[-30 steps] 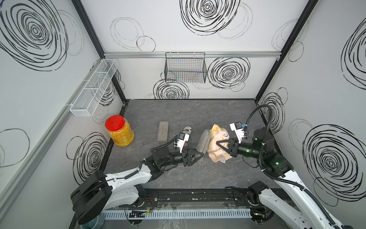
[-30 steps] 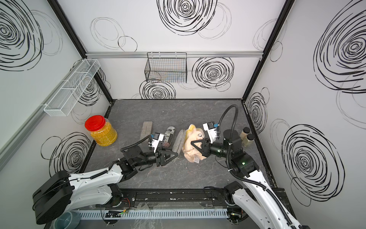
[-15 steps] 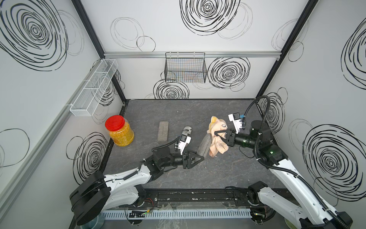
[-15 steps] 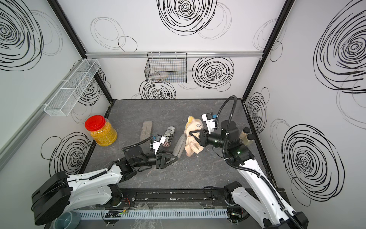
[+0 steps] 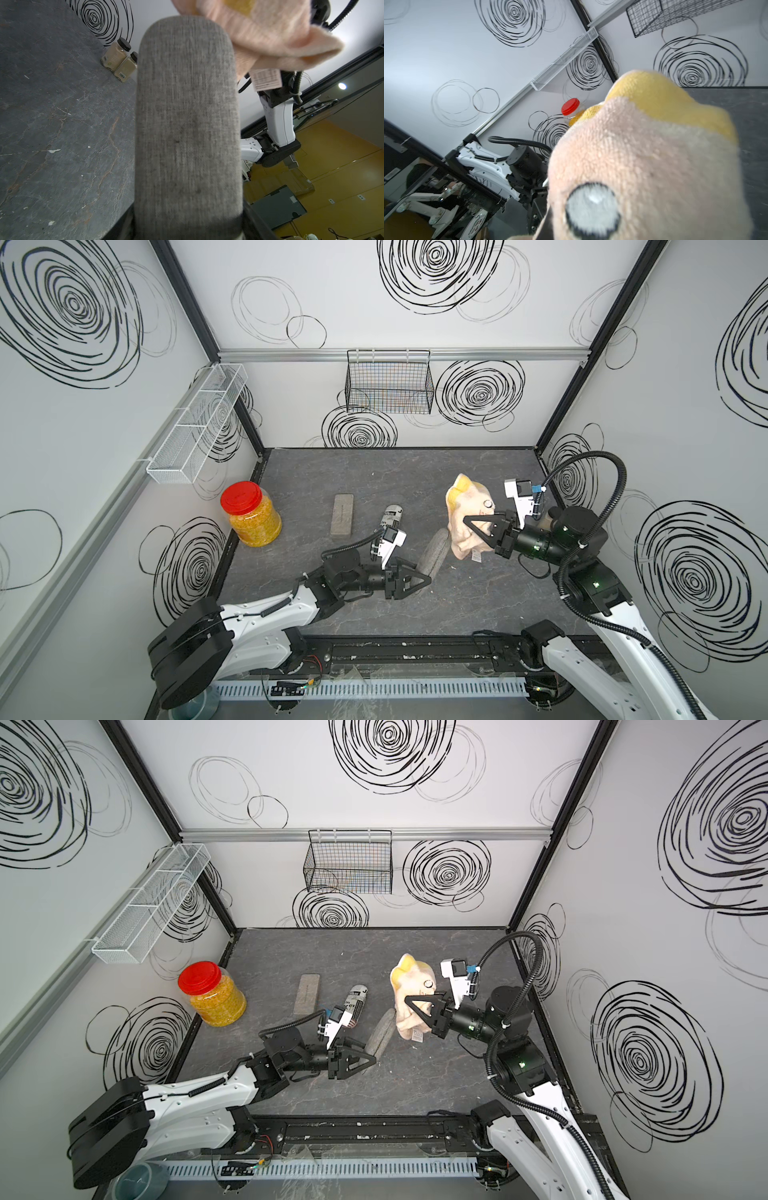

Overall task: Wipe the eyeglass case
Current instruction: Wipe the dirt from the eyeglass case.

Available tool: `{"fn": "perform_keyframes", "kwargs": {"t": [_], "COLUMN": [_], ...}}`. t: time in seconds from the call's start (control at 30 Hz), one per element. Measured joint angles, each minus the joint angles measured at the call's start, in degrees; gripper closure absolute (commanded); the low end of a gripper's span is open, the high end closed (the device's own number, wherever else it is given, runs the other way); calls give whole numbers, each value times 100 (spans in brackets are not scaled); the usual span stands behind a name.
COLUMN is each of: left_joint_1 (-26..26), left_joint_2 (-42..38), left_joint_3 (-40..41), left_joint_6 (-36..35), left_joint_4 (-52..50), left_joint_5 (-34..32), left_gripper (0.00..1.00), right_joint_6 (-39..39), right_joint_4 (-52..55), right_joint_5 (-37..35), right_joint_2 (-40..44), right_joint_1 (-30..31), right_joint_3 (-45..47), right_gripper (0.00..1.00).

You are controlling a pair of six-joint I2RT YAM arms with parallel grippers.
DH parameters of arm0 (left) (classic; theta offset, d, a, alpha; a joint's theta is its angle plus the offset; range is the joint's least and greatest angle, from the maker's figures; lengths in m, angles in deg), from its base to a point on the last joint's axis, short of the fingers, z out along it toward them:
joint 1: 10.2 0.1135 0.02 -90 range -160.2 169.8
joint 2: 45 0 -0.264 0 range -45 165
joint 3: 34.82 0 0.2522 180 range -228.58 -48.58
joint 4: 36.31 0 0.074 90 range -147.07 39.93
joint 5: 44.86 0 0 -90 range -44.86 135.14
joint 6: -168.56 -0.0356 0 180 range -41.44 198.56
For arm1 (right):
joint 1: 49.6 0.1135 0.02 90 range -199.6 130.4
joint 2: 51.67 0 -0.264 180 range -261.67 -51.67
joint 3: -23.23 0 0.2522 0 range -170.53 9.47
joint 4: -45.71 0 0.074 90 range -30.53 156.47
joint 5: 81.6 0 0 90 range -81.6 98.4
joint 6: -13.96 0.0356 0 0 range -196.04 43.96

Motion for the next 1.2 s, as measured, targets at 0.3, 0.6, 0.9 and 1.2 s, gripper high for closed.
{"fn": "perform_keyframes", "kwargs": {"t": [0.3, 0.6, 0.9, 1.2], "left_joint_1": [-59, -109, -129, -136], "left_joint_2": [79, 79, 90, 177], "left_joint_3": [-136, -175, -175, -177], "left_joint_6": [-50, -107, -175, -179], "left_joint_4": [-48, -304, -295, -306], "left_joint_5": [46, 39, 39, 37], "left_gripper": [41, 41, 41, 41], "right_joint_6": [-122, -254, 214, -374], "right_joint_4": [247, 837, -293, 975], "right_joint_5": [-249, -872, 136, -1141], "right_joint_2": [-610, -979, -341, -1327], "right_joint_1": [15, 28, 46, 94], "right_joint_3": [146, 170, 184, 186], "right_gripper": [100, 100, 100, 100]}}
